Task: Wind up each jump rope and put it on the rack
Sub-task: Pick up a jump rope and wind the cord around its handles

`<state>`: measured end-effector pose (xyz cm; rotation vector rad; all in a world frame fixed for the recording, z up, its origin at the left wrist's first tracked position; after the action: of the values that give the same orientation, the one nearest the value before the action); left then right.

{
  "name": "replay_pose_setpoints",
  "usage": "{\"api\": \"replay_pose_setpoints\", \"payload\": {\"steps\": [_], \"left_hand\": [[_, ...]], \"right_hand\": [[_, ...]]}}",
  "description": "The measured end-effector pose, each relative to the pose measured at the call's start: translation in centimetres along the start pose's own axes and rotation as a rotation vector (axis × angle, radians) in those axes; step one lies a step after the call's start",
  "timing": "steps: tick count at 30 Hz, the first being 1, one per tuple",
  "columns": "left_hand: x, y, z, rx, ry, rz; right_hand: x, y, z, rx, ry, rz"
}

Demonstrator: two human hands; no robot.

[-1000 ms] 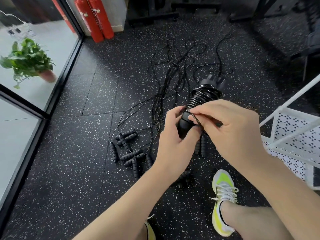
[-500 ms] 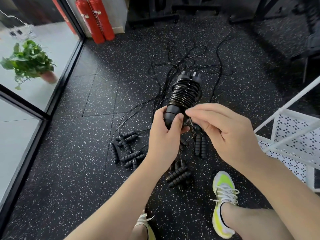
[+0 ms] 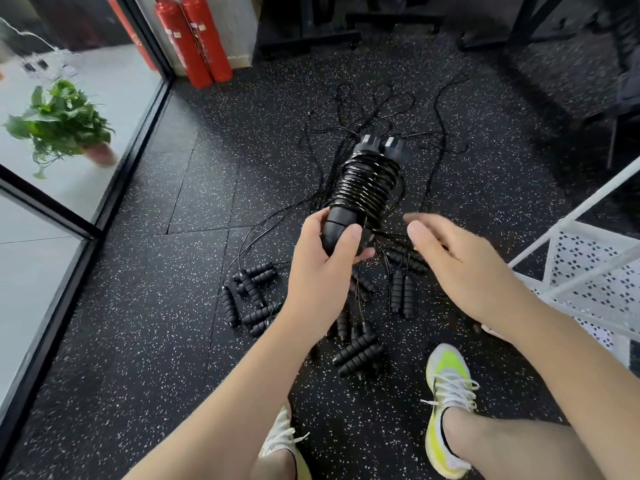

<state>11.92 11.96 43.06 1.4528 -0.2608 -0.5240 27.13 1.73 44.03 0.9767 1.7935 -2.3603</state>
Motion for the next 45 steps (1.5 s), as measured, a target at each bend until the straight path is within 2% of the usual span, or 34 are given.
{"api": "replay_pose_setpoints", "payload": {"steps": [2,4,6,9,13,19,25,29,33,39,45], "left_hand": [[-0.4,-0.2,-0.3,0.0,0.008,0.002],[-0.8,-0.3,-0.5,0.003,0.031,-0.001],[-1.0,-0.3,-0.5,0.011,0.064,-0.03],[-1.1,-0.3,-0.6,0.03,0.093,-0.135],[-0.8,-0.3,-0.6,0.069,0.084,-0.195],[-1.0,-0.1,-0.7,0.077,0.098,-0.226],[-0.3,-0.6,-0.5,0.038,0.073,-0.22],[0.1,-0.3,-0.3,0.052,0.049,-0.227],[0.7,-0.4,0.2,0.05,0.034,-0.219],[0.6,-0.2,0.4,0.064,0.056,-0.242],[1.2,0.7,0.8,0.148,0.033,-0.307]], "right_hand": [[0.1,0.2,0.1,-0.018,0.002,-0.055],[-0.7,-0.7,0.3,-0.092,0.106,-0.099],[-0.7,-1.8,0.7,-0.177,0.144,-0.11],[0.8,-3.7,1.4,-0.338,0.074,-0.052],[1.5,-4.2,1.5,-0.448,-0.002,-0.05],[2.1,-3.6,0.9,-0.428,-0.061,-0.115],[0.4,-4.6,0.3,-0.54,0.221,-0.014],[-0.3,-5.7,0.5,-0.646,0.315,0.033],[-1.0,-5.1,-0.2,-0.502,0.319,-0.156],[0.0,-3.7,-1.1,-0.324,0.247,-0.255],[-0.3,-3.8,-1.2,-0.256,0.266,-0.203]]}}
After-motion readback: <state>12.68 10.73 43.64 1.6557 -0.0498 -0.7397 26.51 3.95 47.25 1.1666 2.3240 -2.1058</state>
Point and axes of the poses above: each hand's wrist, its own z-axis away from the middle knuckle, its own x-axis out of the palm, y = z × x, the point moved 10 cm from there along -z, towards the middle knuckle, and after that the axes turned 8 degrees about -z, right-handed, at the moved point
